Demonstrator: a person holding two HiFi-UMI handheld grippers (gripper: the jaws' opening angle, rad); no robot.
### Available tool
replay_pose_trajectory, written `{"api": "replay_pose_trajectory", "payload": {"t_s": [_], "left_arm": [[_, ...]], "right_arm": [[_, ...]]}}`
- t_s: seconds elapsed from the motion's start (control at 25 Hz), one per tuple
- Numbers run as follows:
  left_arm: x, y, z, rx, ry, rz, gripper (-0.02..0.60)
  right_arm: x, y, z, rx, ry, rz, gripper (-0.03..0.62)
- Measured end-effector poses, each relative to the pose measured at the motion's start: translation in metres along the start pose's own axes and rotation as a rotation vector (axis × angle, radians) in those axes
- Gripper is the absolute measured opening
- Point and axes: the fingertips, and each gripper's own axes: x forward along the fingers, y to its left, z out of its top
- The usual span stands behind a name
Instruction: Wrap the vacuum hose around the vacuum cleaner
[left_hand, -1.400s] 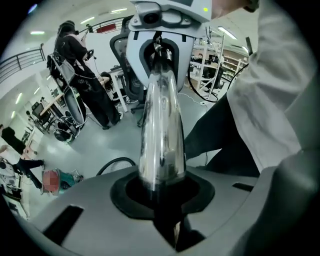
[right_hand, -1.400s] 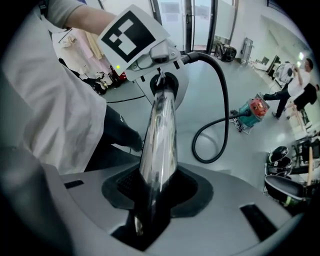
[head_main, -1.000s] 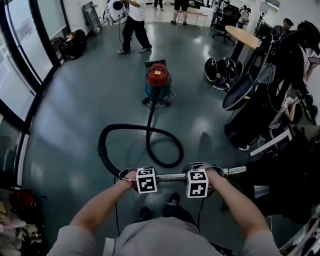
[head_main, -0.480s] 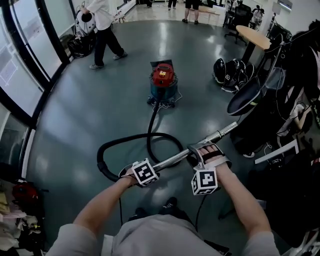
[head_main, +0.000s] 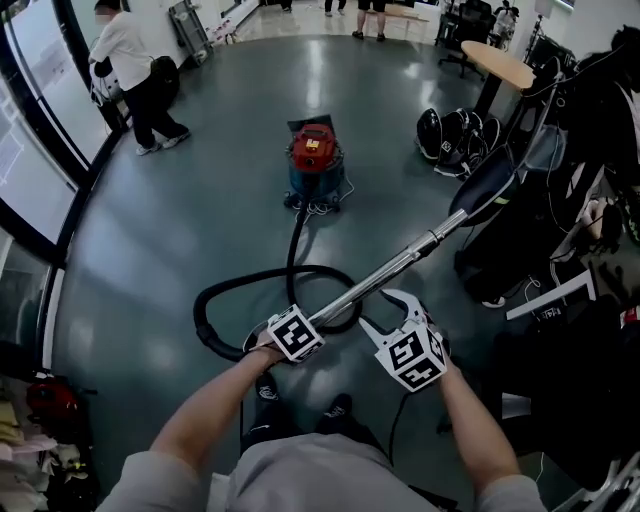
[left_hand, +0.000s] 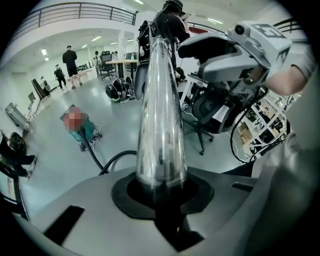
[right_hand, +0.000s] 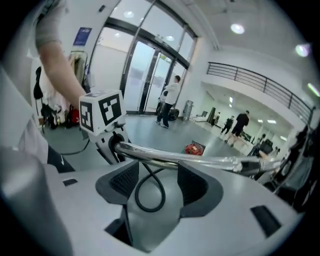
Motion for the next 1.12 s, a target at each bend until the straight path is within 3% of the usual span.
{"api": "replay_pose_trajectory", "payload": {"t_s": [0.28,0.52,0.76,0.96,1.12], "left_arm": [[-0.022,0.054,0.032,-0.101,-0.142,0.003,0.080],[-0.046,0.105,0.055,-0.146,-0.251,-0.050,0.080],[-0.068,0.169,0.059,-0.204,-0.318,-0.054,0.080],[-0.086,0.214,0.076,-0.315,-0.395,-0.046,0.080],[-0.096,0.233,0.088,-0.385,-0.441,-0.044,0.080]], "right_arm": [[0.033,0.011,0.020,0.346,-0.009,0.019,0.241],[0.069,-0.003,0.057,0.585,-0.061,-0.067,0.241],[0.112,0.024,0.069,0.672,-0.004,-0.061,0.241],[0.162,0.063,0.087,0.707,0.041,0.045,0.241],[0.202,0.087,0.104,0.763,0.009,0.160,0.241]]}}
